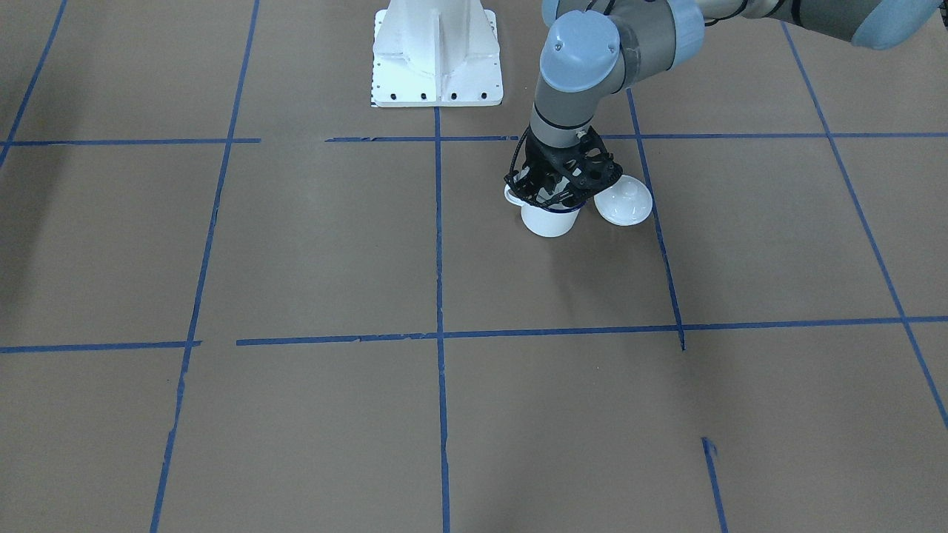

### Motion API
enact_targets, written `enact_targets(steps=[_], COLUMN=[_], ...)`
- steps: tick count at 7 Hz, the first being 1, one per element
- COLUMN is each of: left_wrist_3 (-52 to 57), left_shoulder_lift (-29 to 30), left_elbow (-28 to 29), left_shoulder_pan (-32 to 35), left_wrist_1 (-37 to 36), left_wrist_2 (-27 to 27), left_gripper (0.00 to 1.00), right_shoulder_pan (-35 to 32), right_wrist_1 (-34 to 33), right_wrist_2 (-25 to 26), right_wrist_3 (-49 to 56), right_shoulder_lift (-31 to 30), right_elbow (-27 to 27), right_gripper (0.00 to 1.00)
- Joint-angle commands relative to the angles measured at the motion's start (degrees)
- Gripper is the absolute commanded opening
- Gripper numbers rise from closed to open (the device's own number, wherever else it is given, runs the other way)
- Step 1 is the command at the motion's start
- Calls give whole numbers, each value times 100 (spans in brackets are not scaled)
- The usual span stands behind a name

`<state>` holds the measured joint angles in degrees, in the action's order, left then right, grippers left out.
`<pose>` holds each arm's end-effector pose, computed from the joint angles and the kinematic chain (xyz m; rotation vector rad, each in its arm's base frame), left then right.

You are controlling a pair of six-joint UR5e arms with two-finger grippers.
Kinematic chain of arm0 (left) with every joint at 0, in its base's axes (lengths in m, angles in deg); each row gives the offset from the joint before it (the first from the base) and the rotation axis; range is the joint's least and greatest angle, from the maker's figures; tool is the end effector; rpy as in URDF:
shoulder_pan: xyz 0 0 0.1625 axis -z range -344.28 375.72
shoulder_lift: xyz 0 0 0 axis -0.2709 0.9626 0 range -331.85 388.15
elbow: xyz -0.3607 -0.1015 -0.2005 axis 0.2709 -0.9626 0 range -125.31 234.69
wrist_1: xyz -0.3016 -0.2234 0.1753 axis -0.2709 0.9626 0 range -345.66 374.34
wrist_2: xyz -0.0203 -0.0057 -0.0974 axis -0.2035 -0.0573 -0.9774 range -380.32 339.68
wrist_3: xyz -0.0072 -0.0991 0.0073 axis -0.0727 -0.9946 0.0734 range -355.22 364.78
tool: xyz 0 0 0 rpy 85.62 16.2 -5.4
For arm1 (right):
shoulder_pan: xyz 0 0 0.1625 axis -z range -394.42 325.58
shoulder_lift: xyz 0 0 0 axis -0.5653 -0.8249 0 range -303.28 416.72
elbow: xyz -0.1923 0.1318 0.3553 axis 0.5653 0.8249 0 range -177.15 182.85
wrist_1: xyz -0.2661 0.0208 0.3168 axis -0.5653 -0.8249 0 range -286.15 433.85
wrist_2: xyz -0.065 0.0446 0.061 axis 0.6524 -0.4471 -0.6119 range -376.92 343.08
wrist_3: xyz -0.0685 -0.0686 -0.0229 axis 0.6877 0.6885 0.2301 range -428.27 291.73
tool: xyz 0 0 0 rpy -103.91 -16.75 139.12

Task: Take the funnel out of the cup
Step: 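Close the left gripper on the glass funnel's rim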

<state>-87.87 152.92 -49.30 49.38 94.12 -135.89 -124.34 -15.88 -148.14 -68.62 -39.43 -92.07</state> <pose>0.4783 -0.4270 0.2248 -0.2386 0.7582 -0.4504 0.0669 -0.4450 0.6700 -0.0189 -0.7195 0.0106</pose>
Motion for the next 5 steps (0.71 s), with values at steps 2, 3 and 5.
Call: enact_targets(steps=[2,3,5], left_wrist_3=[-8,-8,-34], left_shoulder_lift=[30,64,108], left_elbow=[-25,-60,-279], left_shoulder_pan=[-9,-9,17], left_wrist_1=[-7,-25,-68], left_wrist_2=[0,9,9], left_gripper=[0,0,0], right_shoulder_pan=[0,0,0], right_wrist_1=[0,0,0], right_wrist_2=[0,0,0], right_wrist_3=[0,0,0], right_shoulder_lift=[0,0,0], right_elbow=[0,8,0], right_gripper=[100,100,100])
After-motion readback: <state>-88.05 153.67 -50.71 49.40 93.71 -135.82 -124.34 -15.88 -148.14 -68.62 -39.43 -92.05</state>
